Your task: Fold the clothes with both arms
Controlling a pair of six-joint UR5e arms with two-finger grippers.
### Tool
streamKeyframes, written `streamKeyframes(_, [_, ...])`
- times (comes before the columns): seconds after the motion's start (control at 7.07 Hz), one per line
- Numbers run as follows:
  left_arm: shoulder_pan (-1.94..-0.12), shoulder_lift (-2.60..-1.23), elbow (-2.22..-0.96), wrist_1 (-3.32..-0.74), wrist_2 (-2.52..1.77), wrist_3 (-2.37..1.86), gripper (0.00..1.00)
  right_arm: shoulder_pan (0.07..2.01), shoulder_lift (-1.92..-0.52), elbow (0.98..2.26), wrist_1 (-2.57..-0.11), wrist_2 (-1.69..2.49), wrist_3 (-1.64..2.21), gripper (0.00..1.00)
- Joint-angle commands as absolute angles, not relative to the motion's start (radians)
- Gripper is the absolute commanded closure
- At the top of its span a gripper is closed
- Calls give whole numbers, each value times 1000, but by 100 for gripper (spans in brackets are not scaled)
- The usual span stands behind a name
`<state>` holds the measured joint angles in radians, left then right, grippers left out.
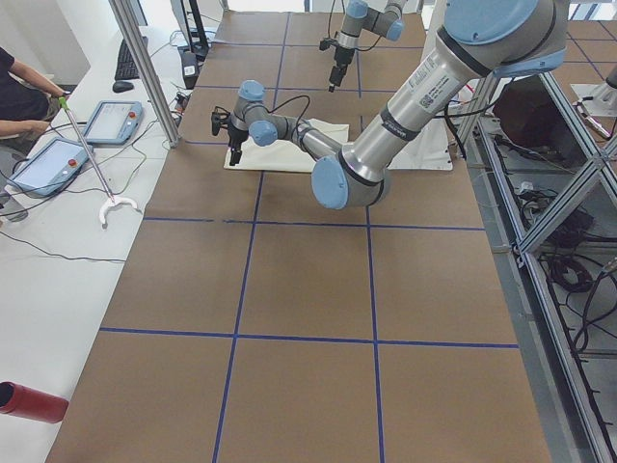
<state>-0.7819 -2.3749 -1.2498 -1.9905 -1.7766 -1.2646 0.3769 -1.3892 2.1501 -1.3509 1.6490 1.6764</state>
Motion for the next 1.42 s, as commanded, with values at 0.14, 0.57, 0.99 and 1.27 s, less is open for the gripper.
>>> streamKeyframes(0.14, [-737,-2170,-1746,-1734,-1837,-1249,0,359,-1111,1964,-1637,1651,1519,0])
streamKeyframes(0.57, [-689,-2071,-1949,-1658,-1841,-1252,0,313,-1005,1809,-1634,1651,1362,0])
streamKeyframes(0.99, [-680,-2063,-1947,-1660,-1842,-1258,0,305,-1002,1769,-1643,1696,1324,0])
streamKeyframes(1.27, [-670,-2062,-1945,-1660,-1842,-1261,0,304,-1009,1744,-1652,1710,1310,0])
